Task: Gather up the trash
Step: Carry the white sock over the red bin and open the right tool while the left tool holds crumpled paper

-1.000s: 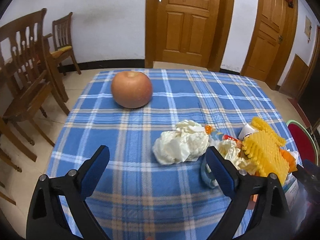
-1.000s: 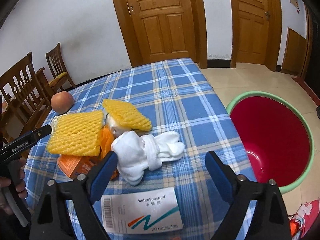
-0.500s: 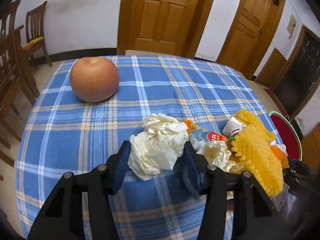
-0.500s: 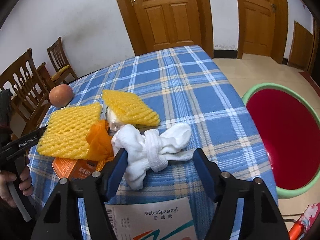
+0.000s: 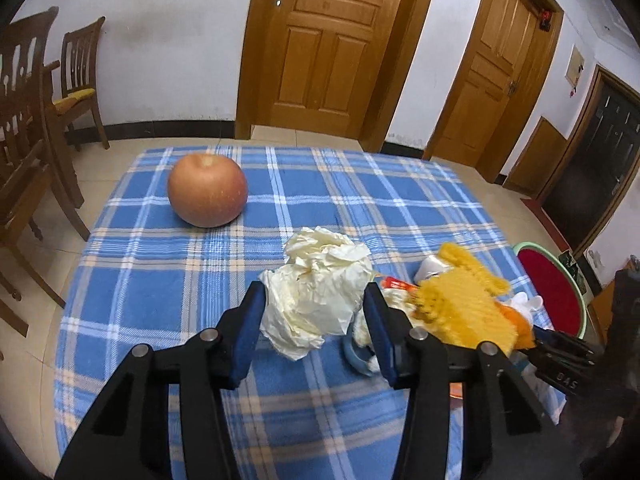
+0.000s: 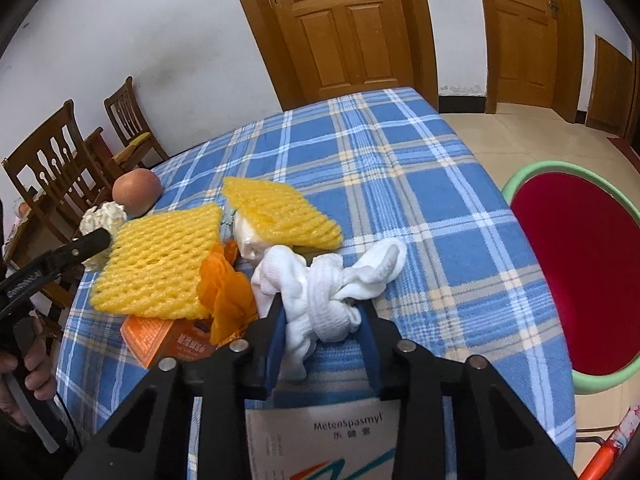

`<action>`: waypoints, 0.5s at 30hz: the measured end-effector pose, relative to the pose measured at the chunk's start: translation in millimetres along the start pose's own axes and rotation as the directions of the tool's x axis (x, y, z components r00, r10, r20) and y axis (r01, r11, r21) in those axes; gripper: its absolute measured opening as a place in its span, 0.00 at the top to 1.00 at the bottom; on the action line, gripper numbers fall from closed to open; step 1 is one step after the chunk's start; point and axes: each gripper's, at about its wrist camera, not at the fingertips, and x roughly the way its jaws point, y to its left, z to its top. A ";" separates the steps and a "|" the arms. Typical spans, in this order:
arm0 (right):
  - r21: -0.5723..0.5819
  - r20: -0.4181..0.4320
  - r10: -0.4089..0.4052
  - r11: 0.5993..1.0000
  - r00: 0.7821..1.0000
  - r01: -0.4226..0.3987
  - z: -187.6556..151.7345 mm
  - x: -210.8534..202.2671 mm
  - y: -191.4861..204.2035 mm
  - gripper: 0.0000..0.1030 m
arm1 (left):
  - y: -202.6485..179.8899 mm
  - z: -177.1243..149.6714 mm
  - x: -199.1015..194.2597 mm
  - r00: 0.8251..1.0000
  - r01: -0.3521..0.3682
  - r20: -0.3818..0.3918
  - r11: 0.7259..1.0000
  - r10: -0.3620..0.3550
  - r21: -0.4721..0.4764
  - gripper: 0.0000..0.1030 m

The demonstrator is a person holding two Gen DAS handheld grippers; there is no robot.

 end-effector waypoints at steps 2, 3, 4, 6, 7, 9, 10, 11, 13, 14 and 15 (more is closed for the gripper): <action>0.003 0.012 0.001 1.000 1.000 -0.001 -1.2 -5.9 -1.9 0.66 | -5.4 -0.8 -9.6 1.000 0.000 0.010 1.000 0.000 0.002 0.51; 0.007 0.019 0.001 1.000 1.000 -0.001 -1.5 -9.5 -3.3 0.66 | -7.2 -0.3 -11.7 1.000 0.000 0.011 1.000 -0.001 0.003 0.51; 0.012 0.029 0.000 1.000 1.000 -0.001 -2.3 -14.7 -5.2 0.66 | -11.0 -0.7 -16.0 1.000 0.002 0.015 1.000 -0.002 0.005 0.51; 0.011 0.045 -0.004 1.000 0.999 0.003 -2.5 -22.8 -7.1 0.66 | -17.6 -1.8 -21.4 1.000 0.006 0.024 1.000 -0.006 0.010 0.51; 0.010 0.055 -0.006 1.000 0.998 0.006 -2.8 -27.7 -8.4 0.66 | -22.1 -2.0 -24.2 1.000 0.010 0.029 1.000 -0.011 0.015 0.51; 0.011 0.073 -0.013 1.000 0.997 0.012 -3.0 -37.5 -11.4 0.66 | -30.2 -3.0 -30.2 0.999 0.023 0.035 0.999 -0.024 0.023 0.51; 0.012 0.081 -0.015 1.000 0.997 0.014 -2.9 -41.6 -12.9 0.66 | -34.7 -2.9 -32.8 0.999 0.031 0.037 0.999 -0.032 0.027 0.51; 0.014 0.091 -0.018 1.000 0.996 0.017 -2.8 -46.8 -14.7 0.66 | -40.0 -3.1 -35.0 0.998 0.039 0.038 0.999 -0.040 0.031 0.51; 0.017 0.112 -0.026 1.000 0.993 0.024 -3.6 -58.1 -19.6 0.66 | -51.9 -3.6 -38.6 0.998 0.054 0.041 0.998 -0.056 0.042 0.51; 0.020 0.119 -0.031 0.999 0.992 0.029 -3.9 -62.7 -22.1 0.66 | -57.2 -3.6 -39.6 0.997 0.061 0.042 0.997 -0.063 0.048 0.51; 0.023 0.125 -0.036 0.999 0.991 0.034 -4.3 -66.1 -24.4 0.66 | -64.6 -3.6 -40.5 0.997 0.069 0.042 0.996 -0.072 0.057 0.51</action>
